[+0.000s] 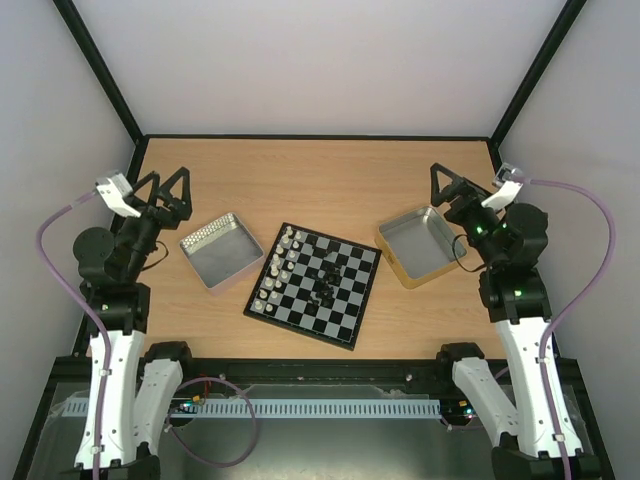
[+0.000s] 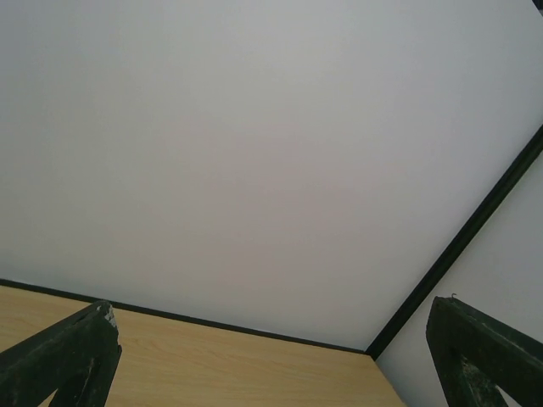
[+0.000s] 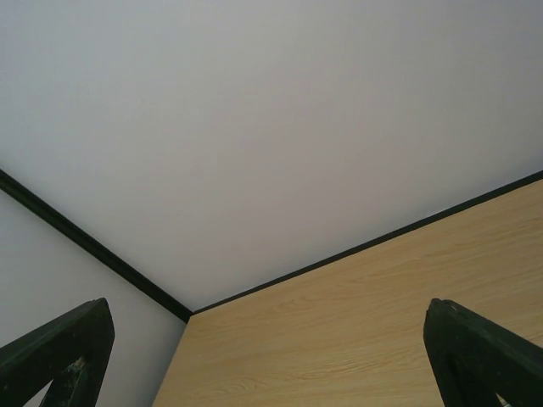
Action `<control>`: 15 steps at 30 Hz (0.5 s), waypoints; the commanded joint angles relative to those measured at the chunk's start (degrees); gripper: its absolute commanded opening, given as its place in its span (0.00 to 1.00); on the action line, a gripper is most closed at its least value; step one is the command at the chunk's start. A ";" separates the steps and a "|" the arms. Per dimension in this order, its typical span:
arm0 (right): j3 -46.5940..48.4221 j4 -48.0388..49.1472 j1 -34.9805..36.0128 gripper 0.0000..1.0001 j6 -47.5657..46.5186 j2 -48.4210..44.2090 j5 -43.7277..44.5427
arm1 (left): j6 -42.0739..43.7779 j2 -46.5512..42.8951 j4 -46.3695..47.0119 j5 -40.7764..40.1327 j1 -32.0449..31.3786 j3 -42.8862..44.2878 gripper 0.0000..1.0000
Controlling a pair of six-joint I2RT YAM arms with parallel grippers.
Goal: Set up the chess pieces on the board
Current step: Pick up the chess piece from the chessboard.
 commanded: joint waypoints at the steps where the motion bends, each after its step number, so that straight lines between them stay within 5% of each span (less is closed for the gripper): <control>1: -2.57 3.86 -0.25 0.98 1.82 -2.21 -3.45 | -1.34 -2.00 -0.67 -3.11 0.48 -2.02 1.00; 9: -4.54 3.28 -0.25 0.96 2.37 1.78 -6.31 | -1.19 2.93 3.03 8.81 -0.06 -5.92 1.00; 15: -7.42 4.71 -0.22 0.85 4.78 5.86 -8.69 | 1.87 11.94 -4.38 5.54 -9.87 -3.77 1.00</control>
